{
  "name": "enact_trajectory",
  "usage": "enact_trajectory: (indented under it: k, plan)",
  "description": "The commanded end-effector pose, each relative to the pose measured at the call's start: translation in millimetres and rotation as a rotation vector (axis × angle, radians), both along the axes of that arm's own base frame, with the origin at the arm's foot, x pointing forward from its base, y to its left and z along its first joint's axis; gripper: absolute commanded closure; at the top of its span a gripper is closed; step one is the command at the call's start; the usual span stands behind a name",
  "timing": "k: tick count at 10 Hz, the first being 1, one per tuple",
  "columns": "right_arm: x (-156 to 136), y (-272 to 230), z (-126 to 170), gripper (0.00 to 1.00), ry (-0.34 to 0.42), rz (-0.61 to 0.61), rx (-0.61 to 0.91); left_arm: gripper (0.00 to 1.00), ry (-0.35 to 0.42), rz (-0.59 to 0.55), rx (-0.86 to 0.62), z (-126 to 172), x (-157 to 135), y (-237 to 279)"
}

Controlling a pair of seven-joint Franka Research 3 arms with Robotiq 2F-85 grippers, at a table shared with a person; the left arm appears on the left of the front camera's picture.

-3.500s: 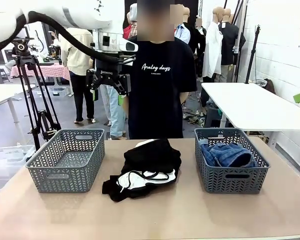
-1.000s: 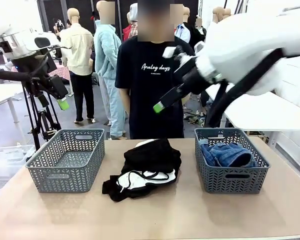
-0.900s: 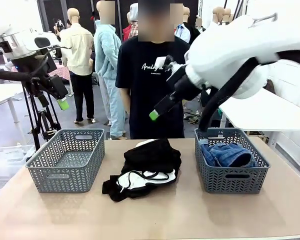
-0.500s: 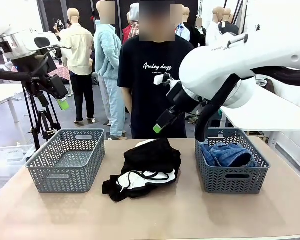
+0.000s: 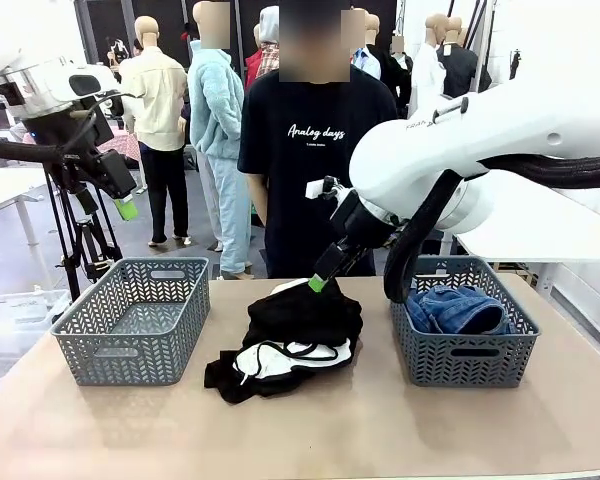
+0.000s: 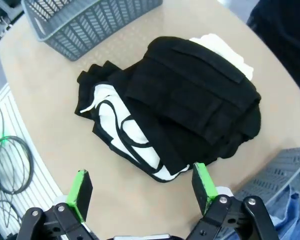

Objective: Sort the tops and bottoms.
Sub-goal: Lift clothes from the center of the table with your right hand.

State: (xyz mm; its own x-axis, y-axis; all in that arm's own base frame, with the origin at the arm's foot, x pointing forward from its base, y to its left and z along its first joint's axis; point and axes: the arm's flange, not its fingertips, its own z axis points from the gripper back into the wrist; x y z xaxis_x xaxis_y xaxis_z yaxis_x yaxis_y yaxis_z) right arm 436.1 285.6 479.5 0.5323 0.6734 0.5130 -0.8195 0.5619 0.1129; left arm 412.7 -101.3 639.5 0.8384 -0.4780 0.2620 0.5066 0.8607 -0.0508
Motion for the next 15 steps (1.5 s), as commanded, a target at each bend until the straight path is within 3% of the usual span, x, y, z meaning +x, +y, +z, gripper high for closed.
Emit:
enact_trajectory:
  k: [1, 6, 8, 11, 15]
  plan:
    - [0, -2, 4, 0.0, -0.013, 0.0, 0.004, 0.0, -0.01, 0.004, -0.014, -1, -2, 2]
    - [0, -1, 4, 0.0, -0.01, -0.002, 0.001, 0.0, -0.01, 0.004, -0.014, -1, -2, 2]
    - [16, 25, 17, 0.0, 0.004, -0.167, -0.016, 0.0, -0.01, 0.004, -0.014, -1, -2, 2]
    - [70, 69, 10, 0.0, 0.145, -0.275, -0.155, 0.0, -0.01, 0.004, -0.014, -1, -2, 2]
    - [105, 90, -10, 0.0, 0.253, -0.43, -0.266, 0.0, -0.01, 0.004, -0.014, -1, -2, 2]
